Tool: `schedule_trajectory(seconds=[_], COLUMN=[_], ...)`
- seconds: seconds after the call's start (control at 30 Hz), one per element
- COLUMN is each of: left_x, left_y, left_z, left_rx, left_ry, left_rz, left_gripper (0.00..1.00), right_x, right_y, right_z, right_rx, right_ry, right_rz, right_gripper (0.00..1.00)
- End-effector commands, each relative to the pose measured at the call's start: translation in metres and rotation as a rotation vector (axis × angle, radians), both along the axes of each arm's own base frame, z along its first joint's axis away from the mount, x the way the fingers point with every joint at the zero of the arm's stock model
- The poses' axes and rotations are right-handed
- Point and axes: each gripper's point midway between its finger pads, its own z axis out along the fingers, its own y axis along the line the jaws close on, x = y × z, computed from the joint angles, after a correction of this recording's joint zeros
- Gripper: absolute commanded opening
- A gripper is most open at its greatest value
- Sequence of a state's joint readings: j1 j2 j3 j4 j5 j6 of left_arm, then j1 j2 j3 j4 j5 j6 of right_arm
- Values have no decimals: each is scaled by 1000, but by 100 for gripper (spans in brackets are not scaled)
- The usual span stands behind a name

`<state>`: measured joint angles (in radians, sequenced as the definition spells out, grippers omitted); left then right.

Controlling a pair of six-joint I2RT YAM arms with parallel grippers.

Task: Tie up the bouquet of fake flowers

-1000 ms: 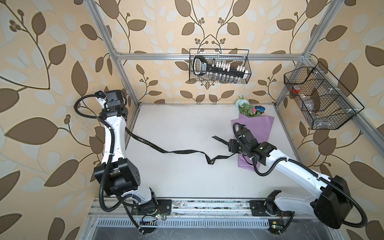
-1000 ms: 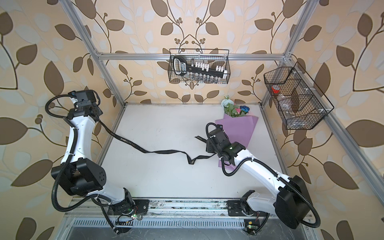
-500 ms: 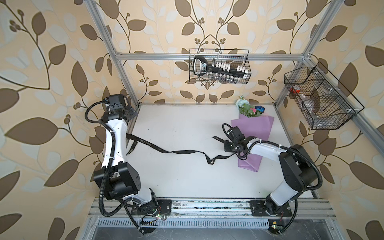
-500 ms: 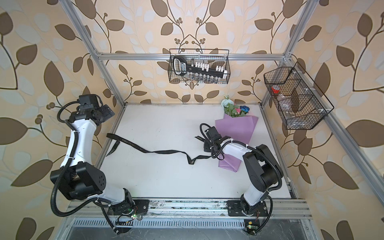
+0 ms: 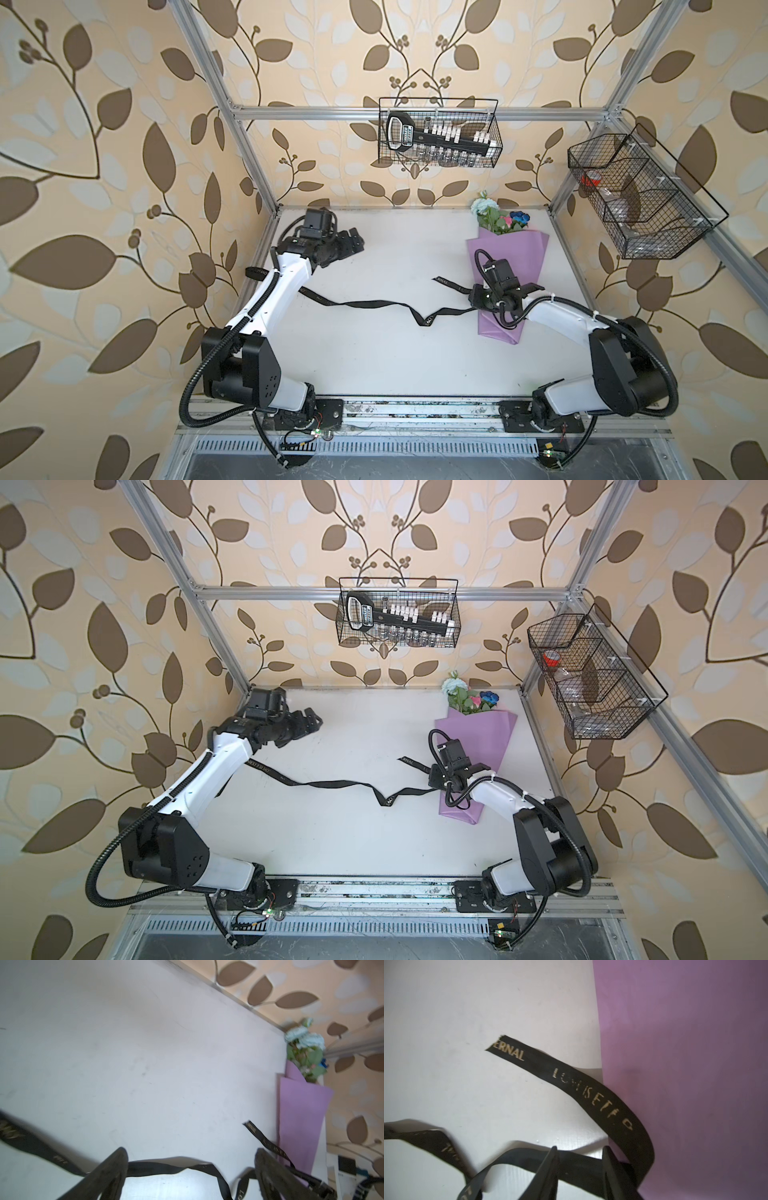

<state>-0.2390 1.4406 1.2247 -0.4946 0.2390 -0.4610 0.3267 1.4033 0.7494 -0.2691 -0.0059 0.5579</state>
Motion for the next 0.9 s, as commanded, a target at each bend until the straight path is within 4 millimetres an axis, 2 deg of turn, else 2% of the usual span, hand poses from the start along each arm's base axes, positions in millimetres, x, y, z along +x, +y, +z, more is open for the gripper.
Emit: schedule_trajectory(seconds=[0.0, 0.1, 0.17, 0.27, 0.37, 0.47, 0.53, 0.6, 0.73, 0.87], left_x=[-25, -57, -77, -96, -103, -99, -91, -82, -67, -75], left_y=[-98, -163, -200, -236, -258, -267, -265, -259, -244, -231], left_z=[2, -29, -53, -89, -116, -133, -143, -148, -147, -164], left_rx=[-78, 31, 149, 352, 477, 588, 673, 736, 819, 853], left_ry=[-103, -141, -187, -237, -240, -254, -239, -229, -229, -155], left_rz=[-357, -604, -756, -925, -1032, -1061, -1040, -998, -887, -899], left_gripper=[88, 84, 84, 84, 85, 85, 84, 83, 78, 72], right_x=[-2, 4, 8, 8, 5, 0, -3, -4, -4, -4], right_y=[0, -22, -49, -85, -111, -125, -130, -131, -131, -132], right_z=[23, 43, 48, 52, 57, 62, 65, 65, 61, 58], right_rx=[38, 35, 18, 46, 72, 71, 76, 77, 71, 74], right_ry=[-46, -98, -113, -120, -141, -162, -174, -174, -164, -155], right_rz=[8, -60, -140, -232, -286, -319, -330, -332, -327, -328], right_gripper=[38, 41, 42, 42, 43, 45, 45, 46, 46, 46])
